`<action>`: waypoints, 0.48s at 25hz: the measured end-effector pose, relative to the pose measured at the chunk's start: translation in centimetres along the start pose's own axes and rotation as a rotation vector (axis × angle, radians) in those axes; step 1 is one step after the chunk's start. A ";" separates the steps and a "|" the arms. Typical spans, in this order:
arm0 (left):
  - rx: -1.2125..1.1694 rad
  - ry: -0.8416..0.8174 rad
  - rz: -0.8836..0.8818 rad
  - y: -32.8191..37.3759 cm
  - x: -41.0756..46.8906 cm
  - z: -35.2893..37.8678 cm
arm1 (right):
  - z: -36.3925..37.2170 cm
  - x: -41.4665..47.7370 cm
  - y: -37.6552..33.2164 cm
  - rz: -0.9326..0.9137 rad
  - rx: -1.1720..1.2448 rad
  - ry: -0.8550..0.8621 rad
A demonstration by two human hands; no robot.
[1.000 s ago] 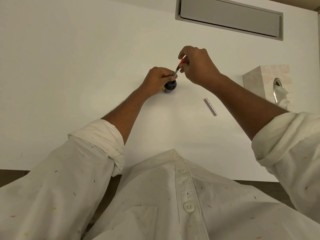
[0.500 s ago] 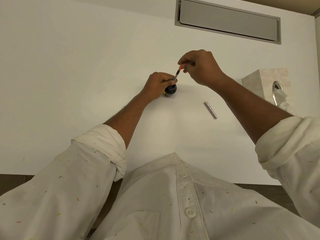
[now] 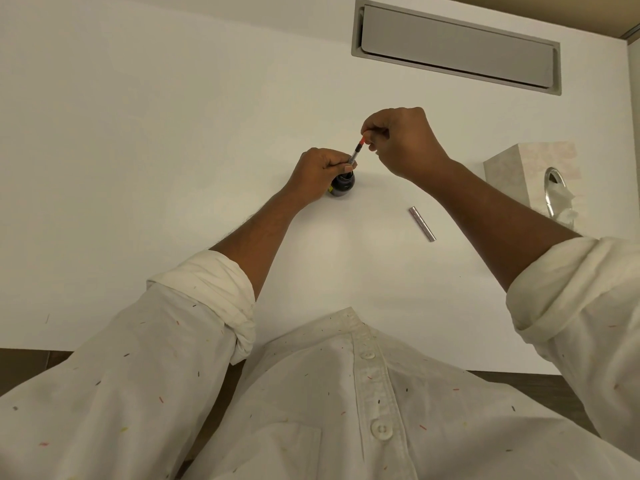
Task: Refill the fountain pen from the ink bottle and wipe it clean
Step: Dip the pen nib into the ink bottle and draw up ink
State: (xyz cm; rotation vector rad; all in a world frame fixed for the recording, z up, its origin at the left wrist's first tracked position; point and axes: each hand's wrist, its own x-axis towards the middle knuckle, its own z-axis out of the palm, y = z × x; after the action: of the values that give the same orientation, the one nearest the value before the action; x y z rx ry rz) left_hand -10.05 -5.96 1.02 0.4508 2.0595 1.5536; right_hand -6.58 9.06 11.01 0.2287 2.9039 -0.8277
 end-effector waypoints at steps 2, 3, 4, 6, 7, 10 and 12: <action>-0.001 0.001 -0.003 0.0 0.0 0.1 | 0.1 -0.1 0.1 -0.004 -0.002 -0.007; 0.002 0.001 -0.004 0.0 0.0 0.1 | 0.2 0.0 0.1 0.003 0.004 -0.010; 0.004 0.002 -0.006 0.0 -0.1 0.1 | 0.2 0.0 0.0 0.016 0.017 -0.011; 0.004 0.005 -0.008 -0.1 -0.1 0.1 | 0.2 0.0 -0.1 0.036 0.066 -0.005; 0.005 0.006 -0.006 -0.1 0.0 0.1 | 0.1 0.0 -0.2 0.041 0.094 -0.001; 0.011 0.006 0.001 -0.1 0.1 0.1 | 0.0 0.0 -0.3 0.044 0.136 -0.006; 0.013 0.006 0.001 0.0 0.1 0.1 | -0.1 0.0 -0.3 0.039 0.125 -0.013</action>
State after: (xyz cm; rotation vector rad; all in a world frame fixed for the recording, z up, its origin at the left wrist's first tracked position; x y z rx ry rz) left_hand -10.04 -5.82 0.93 0.4521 2.0758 1.5444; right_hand -6.61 8.87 11.18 0.2887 2.8295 -1.0008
